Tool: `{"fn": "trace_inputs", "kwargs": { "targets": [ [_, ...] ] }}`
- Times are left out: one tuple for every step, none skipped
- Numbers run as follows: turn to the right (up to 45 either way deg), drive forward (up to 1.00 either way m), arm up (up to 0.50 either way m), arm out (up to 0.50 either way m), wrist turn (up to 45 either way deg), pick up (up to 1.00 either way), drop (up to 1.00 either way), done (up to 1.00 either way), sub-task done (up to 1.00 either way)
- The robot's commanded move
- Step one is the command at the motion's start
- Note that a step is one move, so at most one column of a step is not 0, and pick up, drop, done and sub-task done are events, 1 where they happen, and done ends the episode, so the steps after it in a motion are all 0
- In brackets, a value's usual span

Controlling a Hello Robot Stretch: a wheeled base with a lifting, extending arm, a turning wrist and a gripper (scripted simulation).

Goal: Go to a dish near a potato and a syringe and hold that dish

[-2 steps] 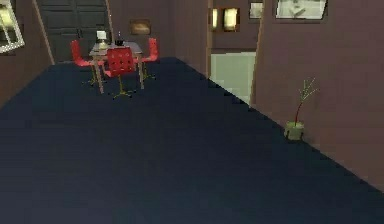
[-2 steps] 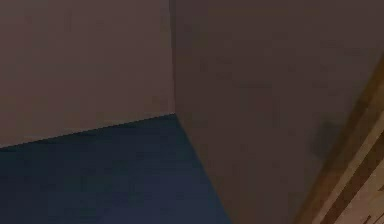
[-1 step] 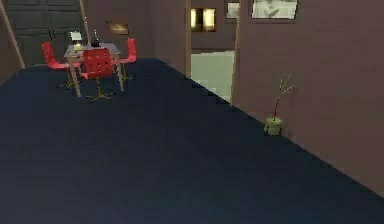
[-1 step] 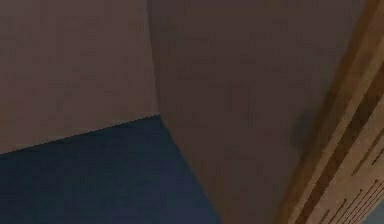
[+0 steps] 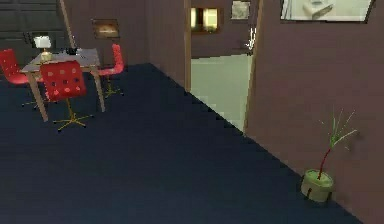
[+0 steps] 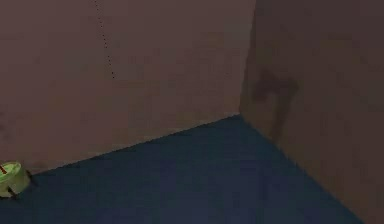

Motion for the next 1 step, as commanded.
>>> {"fn": "trace_inputs", "kwargs": {
  "targets": [
    [0.0, 1.00, 0.00, 0.00, 0.0, 0.00, 0.00, 0.00, 0.00]
  ]
}}
